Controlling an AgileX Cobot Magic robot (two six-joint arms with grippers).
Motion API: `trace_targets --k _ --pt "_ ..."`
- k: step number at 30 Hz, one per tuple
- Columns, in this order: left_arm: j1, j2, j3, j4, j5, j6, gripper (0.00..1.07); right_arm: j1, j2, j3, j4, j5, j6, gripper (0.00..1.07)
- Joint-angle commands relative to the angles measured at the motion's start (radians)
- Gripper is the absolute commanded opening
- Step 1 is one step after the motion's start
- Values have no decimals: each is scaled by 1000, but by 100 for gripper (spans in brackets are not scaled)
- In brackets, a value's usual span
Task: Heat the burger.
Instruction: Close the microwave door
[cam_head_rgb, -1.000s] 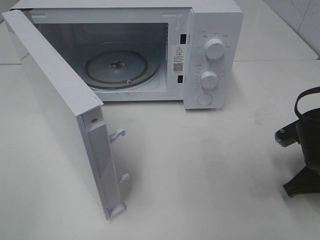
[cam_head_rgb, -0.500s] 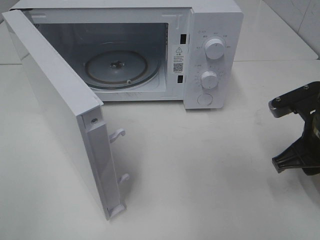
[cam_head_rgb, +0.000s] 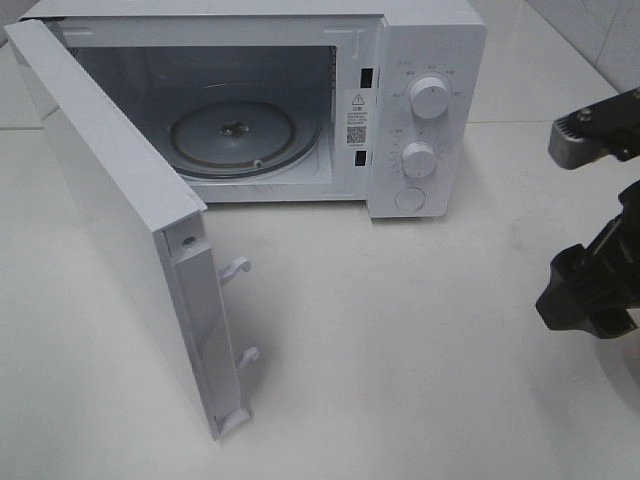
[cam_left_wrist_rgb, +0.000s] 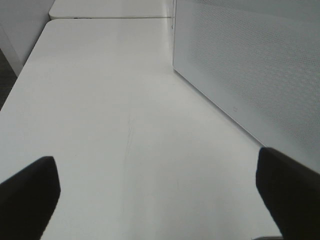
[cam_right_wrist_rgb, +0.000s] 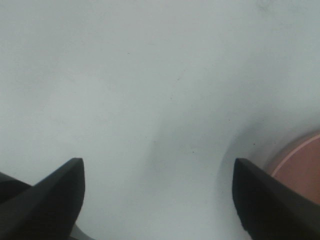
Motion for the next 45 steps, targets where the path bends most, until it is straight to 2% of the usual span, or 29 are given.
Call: trace_targets --k 1,3,6,8,14,23,29,34,40,45 --pt "1 -16 3 -9 -13 -3 100 -2 -60 -3 35 43 -46 80" --pt "1 -16 3 -9 -13 -3 100 -2 -134 -19 48 111 -46 79" --pt "1 -16 3 -9 -13 -3 100 -2 -160 -27 52 136 -46 79" --pt "1 -16 3 -9 -13 -3 100 -2 -266 -43 73 207 -46 77" --pt "1 -16 3 -9 -13 -3 100 -2 -415 -46 86 288 -46 76" --pt "1 -16 3 -9 -13 -3 100 -5 -617 -46 86 335 -46 76" --pt "1 -16 3 -9 -13 -3 100 -10 -693 -46 90 335 -45 76" --pt "1 -16 3 -9 -13 -3 100 -117 -759 -45 102 335 -49 76" --pt "1 -16 3 -9 -13 -3 100 -180 -821 -29 102 317 -48 76" --pt "1 -16 3 -9 -13 -3 100 -238 -919 85 102 264 -49 76"
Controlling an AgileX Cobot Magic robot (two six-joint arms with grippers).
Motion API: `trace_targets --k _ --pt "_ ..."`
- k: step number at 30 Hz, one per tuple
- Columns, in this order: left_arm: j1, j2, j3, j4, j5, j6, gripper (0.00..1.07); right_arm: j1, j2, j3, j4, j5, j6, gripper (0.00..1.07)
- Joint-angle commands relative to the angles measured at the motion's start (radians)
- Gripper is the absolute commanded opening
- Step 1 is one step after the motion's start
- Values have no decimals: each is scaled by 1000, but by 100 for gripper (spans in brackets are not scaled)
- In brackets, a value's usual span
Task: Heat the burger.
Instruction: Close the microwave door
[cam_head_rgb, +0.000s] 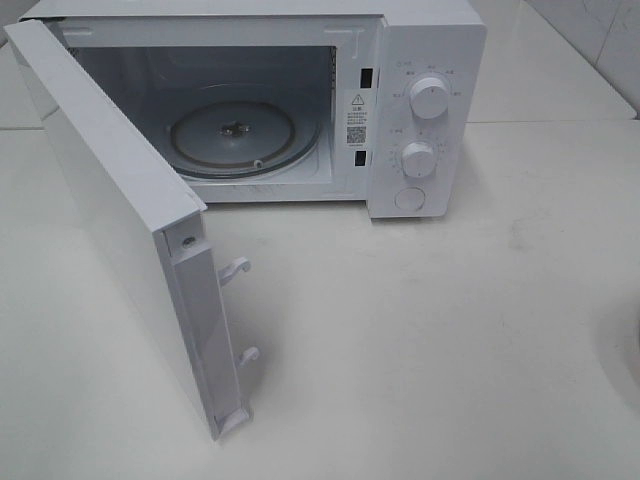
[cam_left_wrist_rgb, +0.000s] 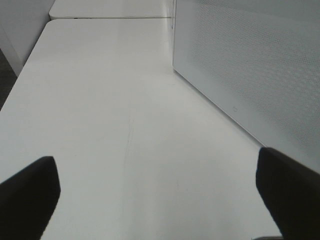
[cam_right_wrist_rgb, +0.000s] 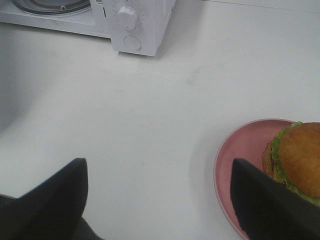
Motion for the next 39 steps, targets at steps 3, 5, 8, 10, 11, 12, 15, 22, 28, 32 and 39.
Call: trace_targets --k 3,5,8,10,11,12,15,22,28,32,39 --pt "1 -16 3 -9 -13 -3 100 -62 -95 90 0 -73 -14 76" --pt "1 -16 3 -9 -13 -3 100 -80 -125 106 0 -71 -14 76" --pt "1 -16 3 -9 -13 -3 100 -103 -169 108 0 -60 -16 76" --pt "1 -16 3 -9 -13 -3 100 -110 -185 112 0 -53 -16 76" --pt "1 -16 3 -9 -13 -3 100 -122 -218 128 -5 -33 -16 76" --pt "1 -16 3 -9 -13 -3 100 -122 -218 128 -5 -33 -16 76" --pt "1 -16 3 -8 -13 -3 100 -131 -256 127 -5 -32 -16 76" --pt "1 -8 3 -7 -13 -3 100 -131 -256 127 -5 -32 -12 76" --pt "1 -4 3 -8 -13 -3 100 -131 -256 127 -5 -32 -12 76" --pt "1 -4 3 -8 -13 -3 100 -131 -256 127 -5 -32 -12 76" --pt "1 -4 3 -8 -13 -3 100 -131 -256 127 -5 -32 -12 76"
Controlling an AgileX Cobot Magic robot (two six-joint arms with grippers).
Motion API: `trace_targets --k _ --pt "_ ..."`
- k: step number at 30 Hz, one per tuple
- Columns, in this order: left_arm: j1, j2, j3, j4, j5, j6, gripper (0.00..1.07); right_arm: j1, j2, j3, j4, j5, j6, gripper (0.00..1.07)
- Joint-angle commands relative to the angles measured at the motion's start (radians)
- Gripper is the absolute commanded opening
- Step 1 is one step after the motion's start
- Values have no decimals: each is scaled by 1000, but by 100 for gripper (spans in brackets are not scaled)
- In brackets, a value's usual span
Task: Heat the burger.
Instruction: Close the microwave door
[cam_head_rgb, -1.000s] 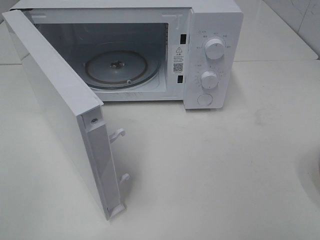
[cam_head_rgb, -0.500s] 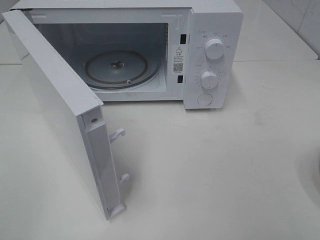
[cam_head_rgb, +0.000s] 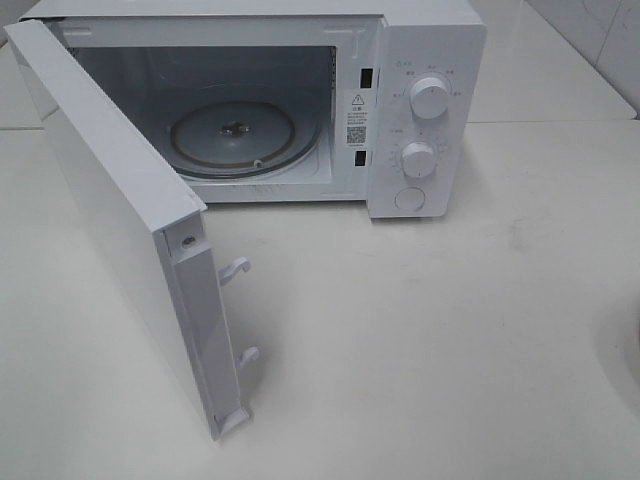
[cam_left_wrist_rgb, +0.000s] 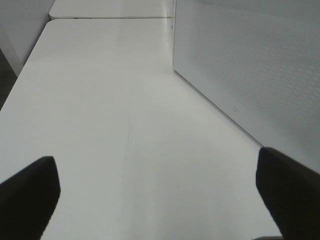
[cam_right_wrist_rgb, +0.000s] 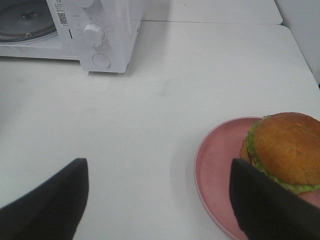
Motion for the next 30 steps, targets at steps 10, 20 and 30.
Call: trace_targets --k 10,20,30 --pt "1 -4 3 -8 -13 -3 100 -7 -30 2 -5 -1 -12 76" --pt "1 -4 3 -8 -13 -3 100 -7 -30 2 -5 -1 -12 76" --pt "1 -4 3 -14 -14 -4 100 -7 -30 2 -5 -1 -12 76"
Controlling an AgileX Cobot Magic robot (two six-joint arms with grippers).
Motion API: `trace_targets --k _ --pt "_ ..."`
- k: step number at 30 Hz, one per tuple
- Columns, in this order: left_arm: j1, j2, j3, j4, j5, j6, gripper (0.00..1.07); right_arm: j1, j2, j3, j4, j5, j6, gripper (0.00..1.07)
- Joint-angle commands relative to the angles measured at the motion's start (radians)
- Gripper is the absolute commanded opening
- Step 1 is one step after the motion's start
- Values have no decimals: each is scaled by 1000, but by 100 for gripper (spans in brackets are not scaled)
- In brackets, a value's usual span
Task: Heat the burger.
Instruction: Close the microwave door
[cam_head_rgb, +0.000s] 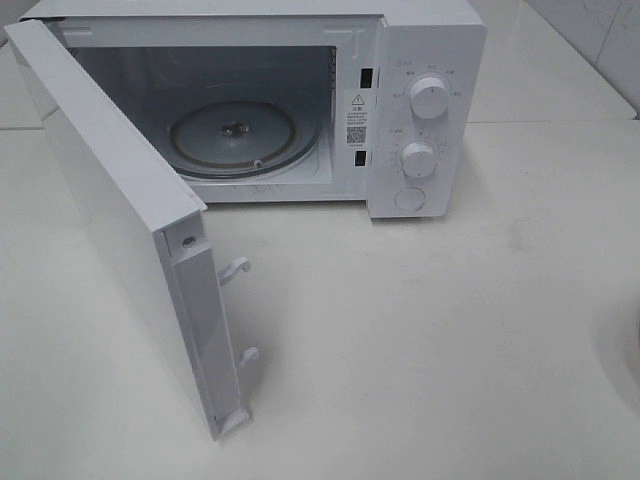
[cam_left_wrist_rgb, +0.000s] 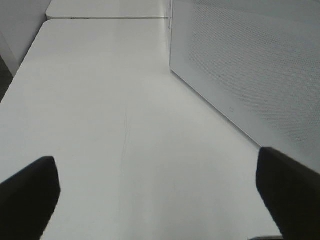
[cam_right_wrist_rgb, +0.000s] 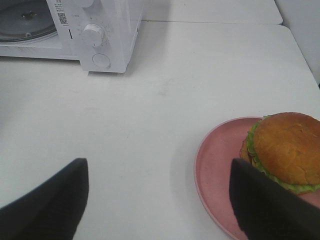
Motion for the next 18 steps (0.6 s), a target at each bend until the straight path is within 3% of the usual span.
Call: trace_targets --k 1,9,13,14,15,16,17,18 --pt "1 -4 3 -3 -15 -4 99 -7 -30 2 -5 -1 -12 76" --pt "1 48 -40 -29 -69 -4 84 -7 -30 2 -5 -1 -12 76" --pt "1 129 -39 -26 -134 -4 63 -7 -30 2 -5 -1 -12 76" --pt "1 129 -39 -26 -134 -4 63 -7 -30 2 -5 -1 -12 76" --pt "1 163 -39 -26 -166 -4 54 -7 -30 2 -5 -1 -12 76" --pt "1 163 -39 -26 -166 -4 54 -7 -30 2 -5 -1 -12 76" --pt "1 191 -38 -26 -206 -4 43 -7 -30 2 -5 -1 -12 76" --pt "1 203 -35 -26 -228 -4 39 -7 -30 2 -5 -1 -12 76"
